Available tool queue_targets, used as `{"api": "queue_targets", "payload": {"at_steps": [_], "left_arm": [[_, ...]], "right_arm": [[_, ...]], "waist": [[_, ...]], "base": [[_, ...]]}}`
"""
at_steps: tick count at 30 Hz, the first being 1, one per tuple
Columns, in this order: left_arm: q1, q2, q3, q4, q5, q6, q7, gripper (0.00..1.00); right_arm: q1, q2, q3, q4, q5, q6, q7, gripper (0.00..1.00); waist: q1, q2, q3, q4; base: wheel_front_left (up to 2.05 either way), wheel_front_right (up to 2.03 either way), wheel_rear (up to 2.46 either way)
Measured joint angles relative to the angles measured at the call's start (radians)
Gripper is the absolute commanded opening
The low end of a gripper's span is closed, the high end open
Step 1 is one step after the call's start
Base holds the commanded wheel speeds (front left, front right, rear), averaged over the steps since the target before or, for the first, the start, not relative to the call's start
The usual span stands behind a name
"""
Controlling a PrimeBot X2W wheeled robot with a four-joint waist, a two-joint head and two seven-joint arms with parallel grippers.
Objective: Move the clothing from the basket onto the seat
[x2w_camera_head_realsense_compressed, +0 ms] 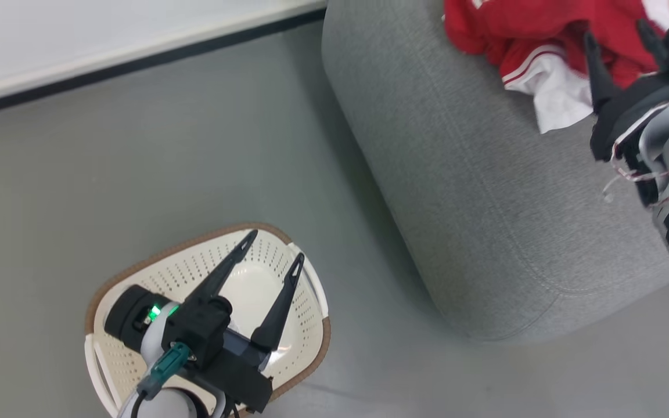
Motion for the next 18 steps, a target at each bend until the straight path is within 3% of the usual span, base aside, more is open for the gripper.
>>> {"api": "queue_targets", "payload": {"at_steps": [7,18], "left_arm": [[0.035,-0.027,0.016,0.054,-0.031,0.011,-0.037,1.0],[0.119,-0.055,0.109,0.131,-0.096,0.073,-0.109,1.0]], "right_arm": [[0.043,0.008,0.019,-0.006,-0.011,0.012,0.0,1.0],[0.131,0.069,0.029,-0.066,-0.017,0.025,0.0,1.0]], "waist": [[-0.0001,0.0,-0.095,-0.024],[-0.0002,-0.0002,-0.272,-0.02]], "base": [[0.0,0.0,0.0],[0.0,0.0,0.0]]}}
